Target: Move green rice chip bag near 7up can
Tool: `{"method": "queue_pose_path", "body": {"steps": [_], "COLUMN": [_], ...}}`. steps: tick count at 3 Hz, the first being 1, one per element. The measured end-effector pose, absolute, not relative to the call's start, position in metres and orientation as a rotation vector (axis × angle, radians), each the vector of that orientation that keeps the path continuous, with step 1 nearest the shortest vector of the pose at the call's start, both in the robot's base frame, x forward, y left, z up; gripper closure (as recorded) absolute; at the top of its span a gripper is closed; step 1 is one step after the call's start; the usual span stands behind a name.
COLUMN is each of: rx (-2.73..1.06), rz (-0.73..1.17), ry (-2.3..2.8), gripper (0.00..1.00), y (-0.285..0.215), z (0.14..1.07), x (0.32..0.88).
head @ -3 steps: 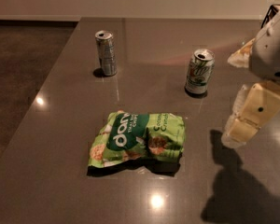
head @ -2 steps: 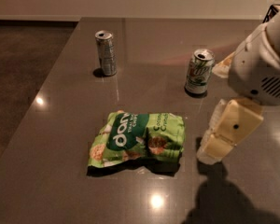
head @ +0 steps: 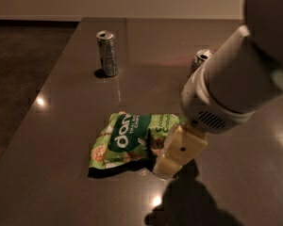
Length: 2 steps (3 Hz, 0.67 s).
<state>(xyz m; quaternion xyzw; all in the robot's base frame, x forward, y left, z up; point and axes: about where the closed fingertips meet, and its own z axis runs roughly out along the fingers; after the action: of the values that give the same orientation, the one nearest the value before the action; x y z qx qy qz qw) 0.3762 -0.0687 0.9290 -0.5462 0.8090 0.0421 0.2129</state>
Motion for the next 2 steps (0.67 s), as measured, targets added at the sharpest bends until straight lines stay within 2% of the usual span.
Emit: {"method": "queue_pose_path", "body": {"steps": [2], "rx": [-1.461], "rz": [0.113], "ry": [2.302], "gripper": [0.00], "y": [-0.056], "z": [0.893], "x": [0.402]}}
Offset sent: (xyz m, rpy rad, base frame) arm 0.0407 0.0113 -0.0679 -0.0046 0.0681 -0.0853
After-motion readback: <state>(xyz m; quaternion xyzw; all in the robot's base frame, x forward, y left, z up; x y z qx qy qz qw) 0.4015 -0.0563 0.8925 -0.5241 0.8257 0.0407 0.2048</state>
